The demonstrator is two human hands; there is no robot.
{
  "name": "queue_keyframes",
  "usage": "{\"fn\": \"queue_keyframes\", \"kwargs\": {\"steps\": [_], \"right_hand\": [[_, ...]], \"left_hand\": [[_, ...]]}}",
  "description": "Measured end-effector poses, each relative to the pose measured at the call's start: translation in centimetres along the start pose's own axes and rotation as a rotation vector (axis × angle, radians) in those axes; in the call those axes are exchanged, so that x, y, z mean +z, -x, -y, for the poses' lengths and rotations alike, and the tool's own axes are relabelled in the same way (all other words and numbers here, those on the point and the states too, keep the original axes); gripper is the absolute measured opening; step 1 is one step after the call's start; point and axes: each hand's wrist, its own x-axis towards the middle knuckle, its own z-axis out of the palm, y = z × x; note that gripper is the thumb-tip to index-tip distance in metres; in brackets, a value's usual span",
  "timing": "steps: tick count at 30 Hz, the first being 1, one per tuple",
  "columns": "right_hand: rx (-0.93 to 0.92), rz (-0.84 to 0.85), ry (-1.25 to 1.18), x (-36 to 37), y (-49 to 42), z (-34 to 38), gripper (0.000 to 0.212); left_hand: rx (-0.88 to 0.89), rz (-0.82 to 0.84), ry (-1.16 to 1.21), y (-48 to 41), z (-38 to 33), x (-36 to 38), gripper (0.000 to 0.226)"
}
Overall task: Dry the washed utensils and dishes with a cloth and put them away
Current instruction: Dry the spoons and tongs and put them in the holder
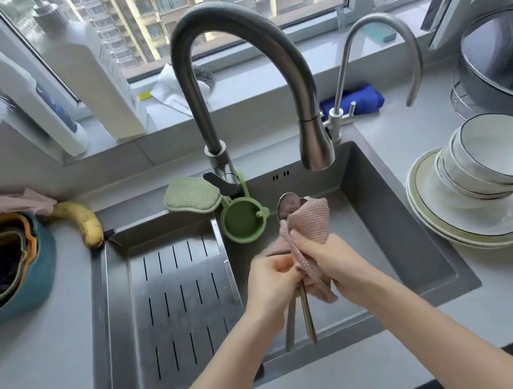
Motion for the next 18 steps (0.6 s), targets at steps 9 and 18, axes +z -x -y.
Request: {"fn": "queue_keyframes", "kwargs": {"steps": [9,18], "right_hand": [[-0.023,-0.081,-0.07,0.1,-0.4,0.5,0.01],[-0.04,0.131,0.095,-0.8,0.4,1.7,0.012]], "left_hand": [[-0.153,0.068,-0.564,1.4,-1.3,-2.3,0.04],[0.473,-0.136,-0.862,-1.4,-7.0,-5.3,0.016]]}}
